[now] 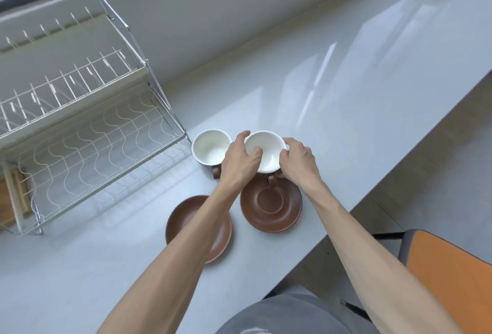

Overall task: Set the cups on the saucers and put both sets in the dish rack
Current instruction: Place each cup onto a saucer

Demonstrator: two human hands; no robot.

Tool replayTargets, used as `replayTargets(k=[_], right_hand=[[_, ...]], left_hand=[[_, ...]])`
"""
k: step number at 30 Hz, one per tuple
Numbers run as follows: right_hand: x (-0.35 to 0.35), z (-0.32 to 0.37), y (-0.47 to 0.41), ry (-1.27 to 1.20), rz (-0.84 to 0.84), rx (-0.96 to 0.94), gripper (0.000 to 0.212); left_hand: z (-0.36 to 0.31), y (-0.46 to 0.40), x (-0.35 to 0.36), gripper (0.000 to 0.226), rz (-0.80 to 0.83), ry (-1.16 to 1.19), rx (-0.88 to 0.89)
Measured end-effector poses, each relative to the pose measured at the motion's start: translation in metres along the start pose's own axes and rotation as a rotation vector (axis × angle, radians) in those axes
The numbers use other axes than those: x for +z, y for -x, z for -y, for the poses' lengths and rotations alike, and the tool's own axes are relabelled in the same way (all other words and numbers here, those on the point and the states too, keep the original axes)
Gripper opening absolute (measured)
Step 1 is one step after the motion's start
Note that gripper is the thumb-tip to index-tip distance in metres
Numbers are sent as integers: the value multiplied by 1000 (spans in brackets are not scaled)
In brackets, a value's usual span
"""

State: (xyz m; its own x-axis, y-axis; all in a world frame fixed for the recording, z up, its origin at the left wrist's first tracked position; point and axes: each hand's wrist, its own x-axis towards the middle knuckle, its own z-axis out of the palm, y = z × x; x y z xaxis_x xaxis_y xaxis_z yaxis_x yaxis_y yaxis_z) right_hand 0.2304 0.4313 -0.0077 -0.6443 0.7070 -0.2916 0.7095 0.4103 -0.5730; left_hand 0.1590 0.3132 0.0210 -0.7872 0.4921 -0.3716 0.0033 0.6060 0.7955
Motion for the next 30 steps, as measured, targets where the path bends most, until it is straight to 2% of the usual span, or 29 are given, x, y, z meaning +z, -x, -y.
replayTargets(k=[16, 23, 30], right_hand=[[21, -38, 74, 17, -8, 78, 44], [30, -48, 81, 23, -7, 132, 44], [34, -50, 80, 18, -16, 151, 45]], left_hand=[[40, 60, 9, 58, 143, 63, -42], [47, 67, 12, 58, 194, 135, -107], [49, 65, 12, 56, 216, 147, -101]])
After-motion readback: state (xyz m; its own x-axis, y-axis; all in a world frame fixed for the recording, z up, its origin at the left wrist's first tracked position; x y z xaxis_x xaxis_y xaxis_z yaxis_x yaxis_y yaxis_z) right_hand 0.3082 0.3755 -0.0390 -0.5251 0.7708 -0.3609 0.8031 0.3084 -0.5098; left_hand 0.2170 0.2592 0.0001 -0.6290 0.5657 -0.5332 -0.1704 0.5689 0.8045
